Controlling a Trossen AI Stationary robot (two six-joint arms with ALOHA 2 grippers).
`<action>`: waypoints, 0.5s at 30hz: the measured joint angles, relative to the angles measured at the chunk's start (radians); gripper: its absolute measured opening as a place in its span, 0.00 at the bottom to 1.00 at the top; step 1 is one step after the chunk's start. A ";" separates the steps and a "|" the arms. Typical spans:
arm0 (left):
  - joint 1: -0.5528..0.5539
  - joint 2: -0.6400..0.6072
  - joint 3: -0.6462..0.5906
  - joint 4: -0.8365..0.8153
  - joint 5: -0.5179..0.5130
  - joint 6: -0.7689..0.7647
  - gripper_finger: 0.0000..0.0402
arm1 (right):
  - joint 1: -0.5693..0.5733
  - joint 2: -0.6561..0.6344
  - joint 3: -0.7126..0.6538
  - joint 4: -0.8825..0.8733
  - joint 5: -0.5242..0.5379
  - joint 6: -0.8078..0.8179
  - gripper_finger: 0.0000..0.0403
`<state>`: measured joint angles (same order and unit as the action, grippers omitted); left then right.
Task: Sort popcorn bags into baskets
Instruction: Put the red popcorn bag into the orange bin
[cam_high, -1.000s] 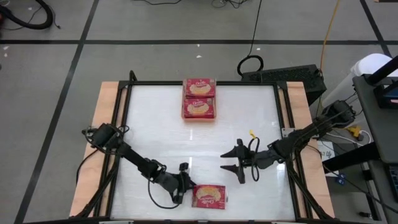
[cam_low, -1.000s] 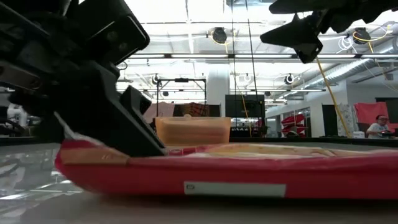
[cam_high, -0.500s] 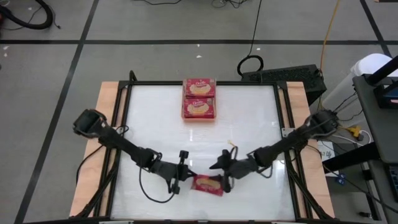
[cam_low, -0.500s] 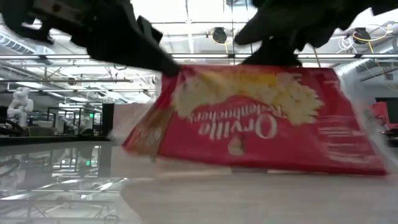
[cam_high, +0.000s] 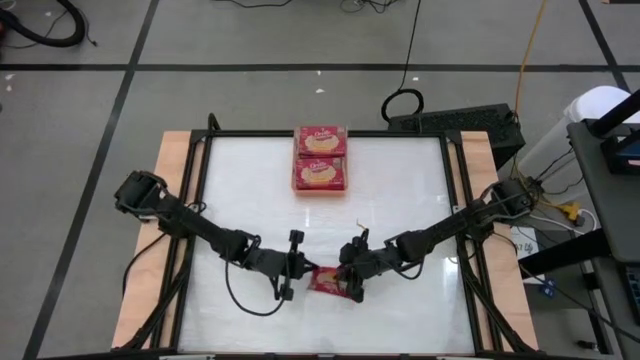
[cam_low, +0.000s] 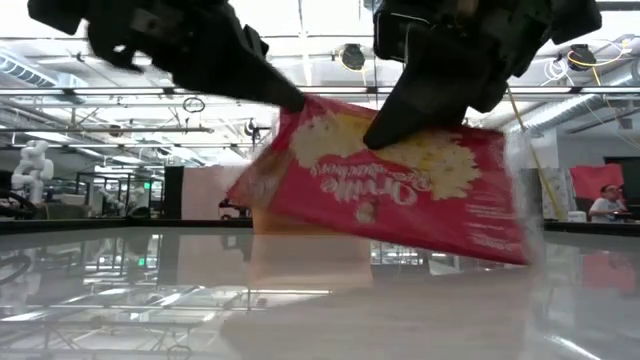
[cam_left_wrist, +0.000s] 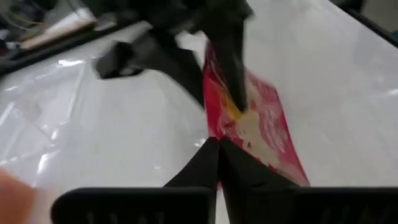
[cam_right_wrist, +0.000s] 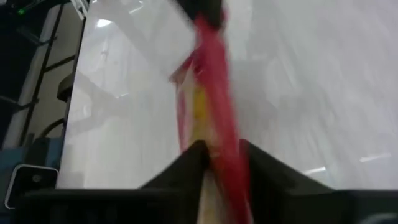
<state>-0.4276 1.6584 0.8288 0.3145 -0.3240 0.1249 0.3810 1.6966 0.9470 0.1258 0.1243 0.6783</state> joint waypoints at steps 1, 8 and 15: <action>0.002 -0.009 0.000 0.000 -0.013 0.001 0.04 | -0.003 0.000 0.000 0.001 -0.006 -0.015 0.20; 0.018 -0.108 0.002 -0.044 -0.171 -0.002 0.25 | -0.042 -0.042 0.000 -0.029 -0.050 -0.096 0.05; 0.035 -0.297 -0.005 -0.217 -0.285 -0.056 0.45 | -0.057 -0.158 -0.001 -0.055 0.040 -0.193 0.05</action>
<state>-0.3925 1.3613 0.8241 0.0973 -0.6087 0.0692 0.3237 1.5387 0.9459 0.0708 0.1644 0.4858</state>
